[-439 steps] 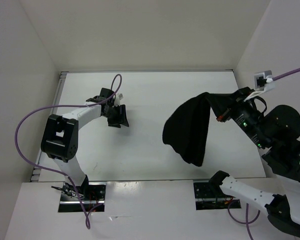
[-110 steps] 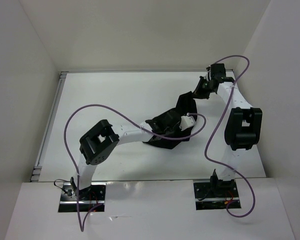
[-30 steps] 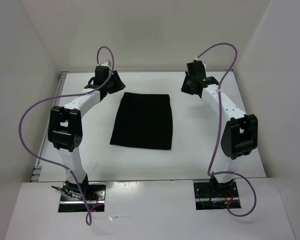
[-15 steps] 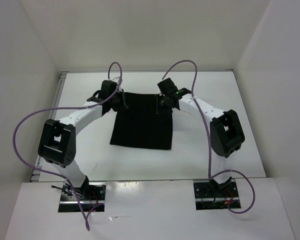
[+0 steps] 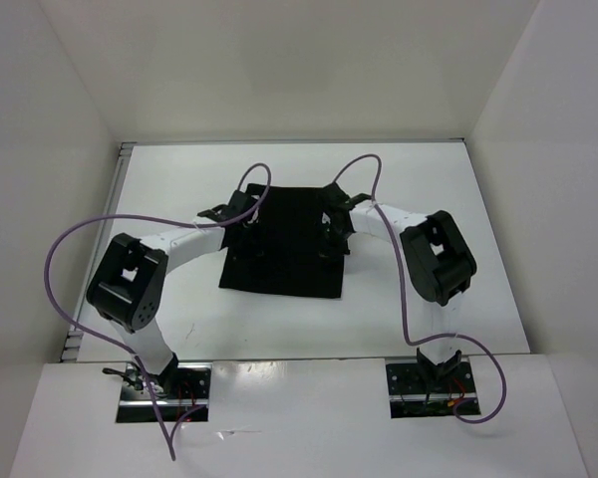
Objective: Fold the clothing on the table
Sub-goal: Flatten the skirt out, then fold the skirt
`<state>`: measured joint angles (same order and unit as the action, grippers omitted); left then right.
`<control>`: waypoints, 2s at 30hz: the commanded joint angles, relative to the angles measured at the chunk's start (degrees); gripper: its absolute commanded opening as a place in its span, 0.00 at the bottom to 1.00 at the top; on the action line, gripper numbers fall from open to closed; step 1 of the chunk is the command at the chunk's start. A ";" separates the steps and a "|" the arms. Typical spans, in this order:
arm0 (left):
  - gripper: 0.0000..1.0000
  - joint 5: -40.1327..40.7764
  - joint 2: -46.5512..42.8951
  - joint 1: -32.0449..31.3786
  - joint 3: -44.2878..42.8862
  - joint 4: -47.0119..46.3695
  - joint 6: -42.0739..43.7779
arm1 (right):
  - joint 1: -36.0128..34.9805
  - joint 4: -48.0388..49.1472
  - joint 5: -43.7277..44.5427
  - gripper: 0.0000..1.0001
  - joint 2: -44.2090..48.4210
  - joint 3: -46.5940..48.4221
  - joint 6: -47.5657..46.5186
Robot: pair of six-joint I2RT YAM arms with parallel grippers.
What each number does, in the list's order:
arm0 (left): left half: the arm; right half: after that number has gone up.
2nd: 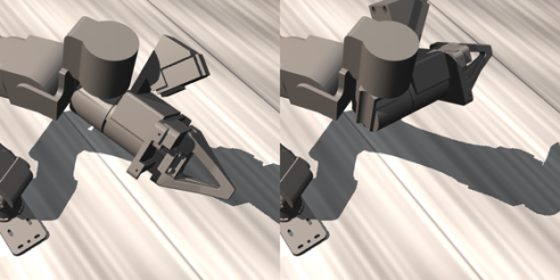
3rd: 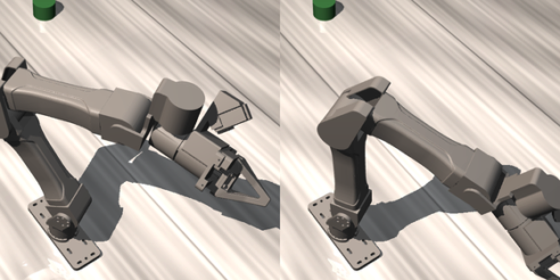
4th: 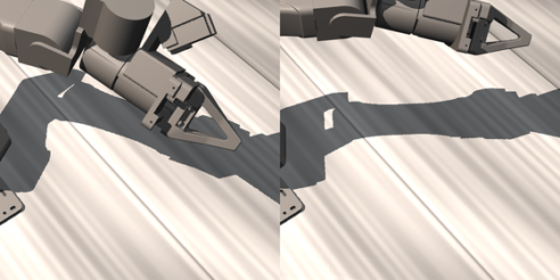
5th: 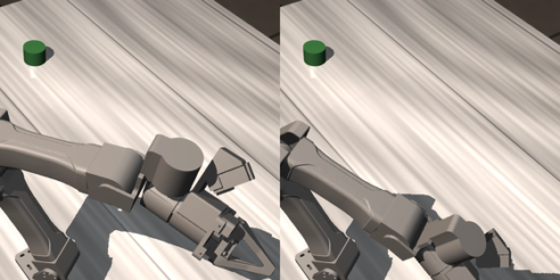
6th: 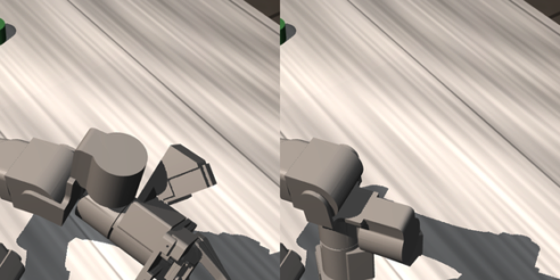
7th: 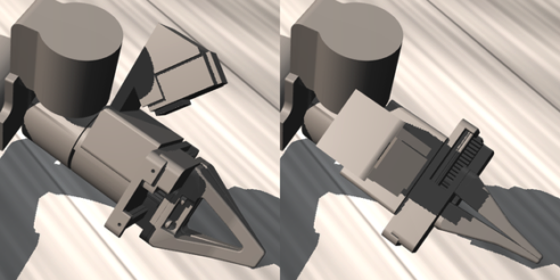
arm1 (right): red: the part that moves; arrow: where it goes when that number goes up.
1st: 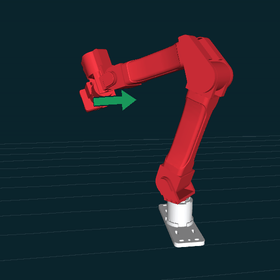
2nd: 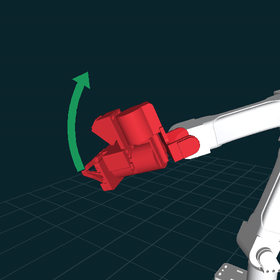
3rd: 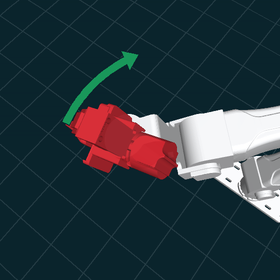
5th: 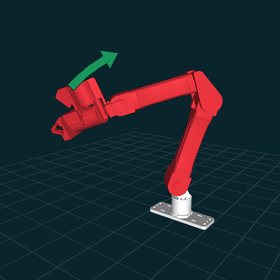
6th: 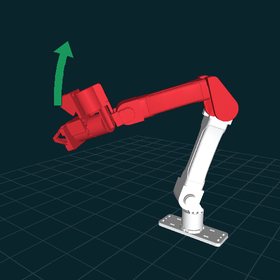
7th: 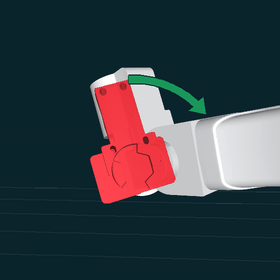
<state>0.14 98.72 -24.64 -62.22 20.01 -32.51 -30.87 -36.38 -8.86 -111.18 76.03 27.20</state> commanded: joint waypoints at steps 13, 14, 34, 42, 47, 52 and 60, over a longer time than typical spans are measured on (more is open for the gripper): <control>0.00 -2.16 5.35 -9.72 9.03 4.51 -4.14 | -0.86 -4.92 -2.04 0.04 3.68 -14.15 2.51; 0.00 -2.86 5.35 -10.50 9.04 5.12 -4.14 | -0.86 -6.23 -2.04 0.04 3.69 -14.76 2.51; 0.42 4.69 -9.77 -8.15 -13.27 18.15 3.68 | 8.45 -18.30 14.49 0.33 17.75 13.78 2.96; 0.56 0.03 1.03 2.66 -22.42 2.06 7.64 | 16.36 -7.84 7.99 0.39 9.06 20.55 -4.96; 0.67 -6.17 9.46 7.84 -26.62 -1.03 11.94 | 17.60 -5.99 5.52 0.47 1.68 23.81 -9.44; 0.67 -16.04 17.99 11.81 -29.37 -1.03 13.53 | 19.35 -4.05 3.77 0.47 -1.14 24.34 -9.97; 0.62 -22.72 21.33 13.48 -27.08 -5.16 14.06 | 20.50 -4.05 3.24 0.47 -2.99 23.29 -11.03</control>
<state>-16.80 119.20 -11.25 -88.88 18.35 -20.71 -10.92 -42.89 -5.04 -113.89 97.12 17.54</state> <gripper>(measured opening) 0.633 0.470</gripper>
